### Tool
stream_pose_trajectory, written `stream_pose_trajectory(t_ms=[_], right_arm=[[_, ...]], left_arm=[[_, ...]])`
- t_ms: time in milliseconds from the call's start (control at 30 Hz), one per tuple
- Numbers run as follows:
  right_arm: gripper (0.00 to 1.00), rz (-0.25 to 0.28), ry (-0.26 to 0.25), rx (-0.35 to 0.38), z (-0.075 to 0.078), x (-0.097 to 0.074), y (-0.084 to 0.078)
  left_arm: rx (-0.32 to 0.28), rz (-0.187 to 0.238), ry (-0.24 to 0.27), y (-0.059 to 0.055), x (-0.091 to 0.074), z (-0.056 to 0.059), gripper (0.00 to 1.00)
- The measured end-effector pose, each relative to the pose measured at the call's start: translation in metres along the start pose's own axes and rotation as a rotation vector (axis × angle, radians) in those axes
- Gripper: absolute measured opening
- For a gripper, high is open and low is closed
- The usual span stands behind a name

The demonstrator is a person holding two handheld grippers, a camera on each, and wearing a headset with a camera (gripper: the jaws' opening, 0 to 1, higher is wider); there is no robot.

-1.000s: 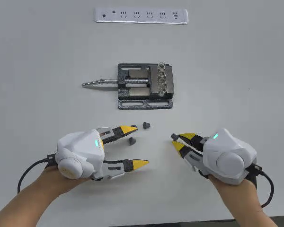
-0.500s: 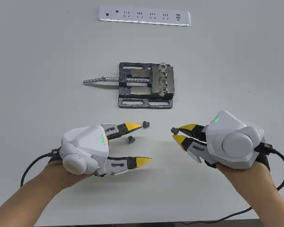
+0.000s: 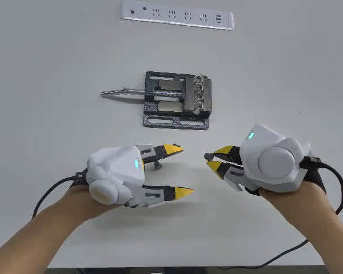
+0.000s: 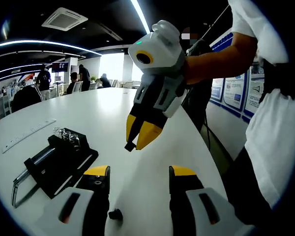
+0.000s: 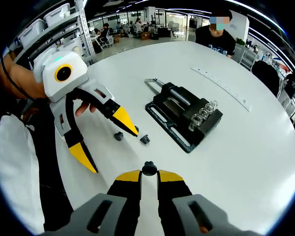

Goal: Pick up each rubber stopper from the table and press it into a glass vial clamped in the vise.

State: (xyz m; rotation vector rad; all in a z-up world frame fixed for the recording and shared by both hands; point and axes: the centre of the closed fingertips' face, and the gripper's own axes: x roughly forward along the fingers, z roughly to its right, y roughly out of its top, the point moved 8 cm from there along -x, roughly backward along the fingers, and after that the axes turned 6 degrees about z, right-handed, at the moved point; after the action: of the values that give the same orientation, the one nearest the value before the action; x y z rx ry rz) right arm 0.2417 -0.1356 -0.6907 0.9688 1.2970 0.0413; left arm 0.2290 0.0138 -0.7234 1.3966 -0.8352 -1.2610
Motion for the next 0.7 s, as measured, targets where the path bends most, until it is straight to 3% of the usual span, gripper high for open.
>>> stream_pose_trajectory(t_ms=[300,700], right_arm=[[0.11,-0.084,0.040,-0.036,0.002,0.008,-0.004],[0.12,-0.162,0.082,-0.072,0.000,0.019,-0.005]], left_arm=[[-0.006,-0.006,-0.019,-0.003,0.010,0.002,0.44],[0.009,-0.022,-0.085,-0.011,0.035,0.016,0.44]])
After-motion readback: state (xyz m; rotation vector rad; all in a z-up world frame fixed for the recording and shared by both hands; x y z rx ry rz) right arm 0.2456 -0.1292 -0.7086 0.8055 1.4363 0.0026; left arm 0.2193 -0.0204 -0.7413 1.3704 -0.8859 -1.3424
